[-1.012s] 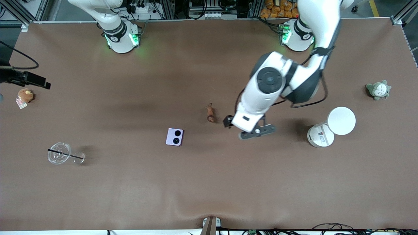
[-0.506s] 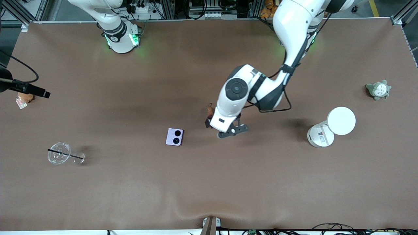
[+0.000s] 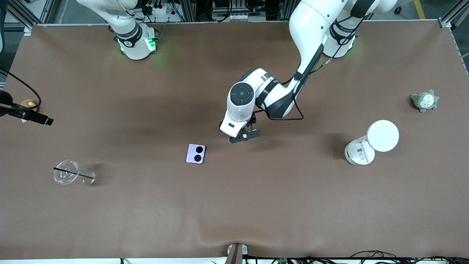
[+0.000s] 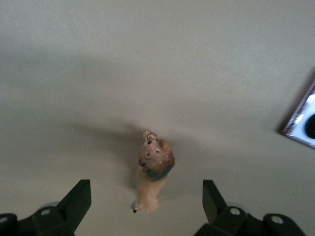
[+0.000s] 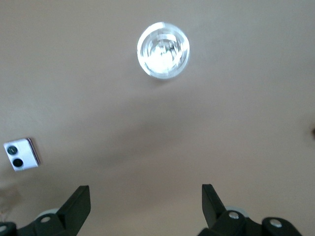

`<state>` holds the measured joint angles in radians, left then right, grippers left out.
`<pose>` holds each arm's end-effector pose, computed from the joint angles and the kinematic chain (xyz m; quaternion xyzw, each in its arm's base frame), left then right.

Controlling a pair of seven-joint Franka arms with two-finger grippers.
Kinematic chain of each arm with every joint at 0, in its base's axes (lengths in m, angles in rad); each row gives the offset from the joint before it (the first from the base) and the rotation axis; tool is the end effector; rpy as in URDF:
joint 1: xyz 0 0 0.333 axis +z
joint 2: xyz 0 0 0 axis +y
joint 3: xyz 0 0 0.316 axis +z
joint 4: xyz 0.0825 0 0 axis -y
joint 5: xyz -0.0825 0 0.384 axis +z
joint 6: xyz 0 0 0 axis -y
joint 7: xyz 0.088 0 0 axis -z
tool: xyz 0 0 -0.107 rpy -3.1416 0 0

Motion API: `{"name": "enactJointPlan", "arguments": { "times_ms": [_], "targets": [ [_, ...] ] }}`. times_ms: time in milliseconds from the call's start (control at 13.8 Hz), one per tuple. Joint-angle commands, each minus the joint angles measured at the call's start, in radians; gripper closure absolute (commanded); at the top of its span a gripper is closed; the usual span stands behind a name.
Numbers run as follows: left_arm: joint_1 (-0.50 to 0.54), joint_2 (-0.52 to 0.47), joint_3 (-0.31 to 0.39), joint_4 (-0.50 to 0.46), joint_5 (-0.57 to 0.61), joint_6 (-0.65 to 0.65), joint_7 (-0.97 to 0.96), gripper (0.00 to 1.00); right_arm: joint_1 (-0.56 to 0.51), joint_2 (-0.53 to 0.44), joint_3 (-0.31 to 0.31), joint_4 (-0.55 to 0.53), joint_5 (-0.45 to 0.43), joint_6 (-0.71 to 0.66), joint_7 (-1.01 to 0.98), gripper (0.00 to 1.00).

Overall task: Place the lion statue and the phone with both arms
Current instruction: 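Grasp the lion statue with the left gripper while the right gripper reaches the phone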

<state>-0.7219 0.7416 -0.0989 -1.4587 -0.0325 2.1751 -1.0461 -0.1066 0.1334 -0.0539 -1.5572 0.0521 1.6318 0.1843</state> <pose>0.4982 -0.5181 0.2438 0.9898 0.1340 -0.0442 0.0189 0.5899 -0.0882 0.5595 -0.9841 0.1736 0.0296 0.0220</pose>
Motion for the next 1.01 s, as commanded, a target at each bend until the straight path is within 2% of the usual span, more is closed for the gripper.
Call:
{"name": "enactJointPlan", "arguments": {
  "times_ms": [0,361,506,578,651,723,795,940],
  "targets": [
    [-0.036,0.019,0.011,-0.006,0.002,0.018,-0.026,0.06,-0.004,-0.006,0.006,0.049,0.002,-0.004,0.004,0.00],
    [-0.048,0.051,0.011,-0.014,0.028,0.052,-0.051,0.20,-0.044,0.000,0.003,0.045,-0.009,-0.007,0.000,0.00],
    [-0.048,0.053,0.011,-0.029,0.042,0.052,-0.051,0.46,-0.053,0.005,0.003,0.039,-0.009,-0.004,0.000,0.00],
    [-0.048,0.055,0.011,-0.029,0.045,0.052,-0.051,0.51,-0.047,0.005,0.003,0.039,-0.009,-0.003,0.000,0.00],
    [-0.047,0.058,0.011,-0.029,0.055,0.052,-0.051,0.66,-0.042,0.005,0.003,0.037,-0.009,-0.006,0.003,0.00],
    [-0.047,0.055,0.011,-0.028,0.059,0.052,-0.051,0.96,-0.039,0.005,0.005,0.037,-0.009,-0.009,0.004,0.00],
    [-0.044,0.047,0.010,-0.026,0.059,0.051,-0.052,1.00,-0.039,0.005,0.005,0.037,-0.015,-0.015,0.003,0.00],
    [-0.030,0.012,0.010,-0.020,0.059,0.031,-0.045,1.00,-0.038,0.003,0.008,0.042,-0.023,-0.029,0.000,0.00]
  ]
}}
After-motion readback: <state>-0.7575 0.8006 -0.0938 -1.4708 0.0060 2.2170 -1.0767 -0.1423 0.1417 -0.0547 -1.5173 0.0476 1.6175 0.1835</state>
